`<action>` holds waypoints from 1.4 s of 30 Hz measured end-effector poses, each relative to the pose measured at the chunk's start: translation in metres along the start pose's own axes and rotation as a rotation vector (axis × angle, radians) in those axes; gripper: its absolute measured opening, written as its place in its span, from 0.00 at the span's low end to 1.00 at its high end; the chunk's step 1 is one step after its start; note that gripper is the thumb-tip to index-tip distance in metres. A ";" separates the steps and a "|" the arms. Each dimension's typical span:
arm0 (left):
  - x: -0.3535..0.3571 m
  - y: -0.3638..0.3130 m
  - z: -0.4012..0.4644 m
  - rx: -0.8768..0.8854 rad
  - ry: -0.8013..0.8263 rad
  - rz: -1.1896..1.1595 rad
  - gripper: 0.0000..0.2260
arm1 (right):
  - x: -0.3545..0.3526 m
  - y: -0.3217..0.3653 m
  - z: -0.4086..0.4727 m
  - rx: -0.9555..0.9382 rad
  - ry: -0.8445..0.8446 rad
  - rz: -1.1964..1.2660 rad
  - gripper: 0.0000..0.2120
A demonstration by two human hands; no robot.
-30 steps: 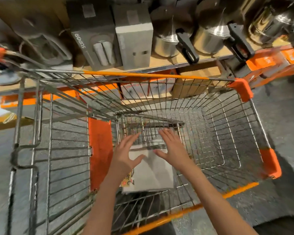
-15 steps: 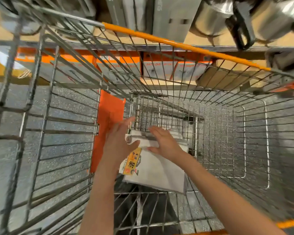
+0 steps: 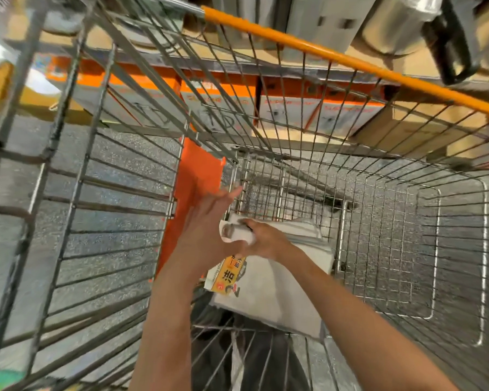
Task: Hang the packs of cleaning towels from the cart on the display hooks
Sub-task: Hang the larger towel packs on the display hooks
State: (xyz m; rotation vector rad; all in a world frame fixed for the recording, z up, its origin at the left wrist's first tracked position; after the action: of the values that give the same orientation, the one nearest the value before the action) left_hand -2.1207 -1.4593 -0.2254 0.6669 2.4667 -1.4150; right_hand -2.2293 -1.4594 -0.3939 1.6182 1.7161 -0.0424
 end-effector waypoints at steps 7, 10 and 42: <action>0.004 -0.006 0.000 -0.008 0.043 0.035 0.40 | 0.004 -0.001 0.007 0.029 0.062 0.007 0.47; 0.006 -0.007 -0.002 -0.011 0.049 0.018 0.40 | 0.007 -0.002 0.008 0.021 0.079 -0.052 0.48; 0.010 -0.004 -0.004 -0.027 0.120 0.042 0.42 | -0.007 0.019 -0.032 -0.043 0.208 0.079 0.38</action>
State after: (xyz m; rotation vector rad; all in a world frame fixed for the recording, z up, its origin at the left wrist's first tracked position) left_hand -2.1308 -1.4551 -0.2248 0.8155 2.5416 -1.3610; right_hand -2.2293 -1.4454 -0.3587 1.7056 1.7930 0.2066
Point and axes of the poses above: each hand's wrist, its own z-axis towards the middle knuckle, its own x-axis out of the palm, y = z × x, the point moved 8 cm from there along z, towards the middle knuckle, and after that the axes turned 14 degrees about -z, right-handed, at the moved point
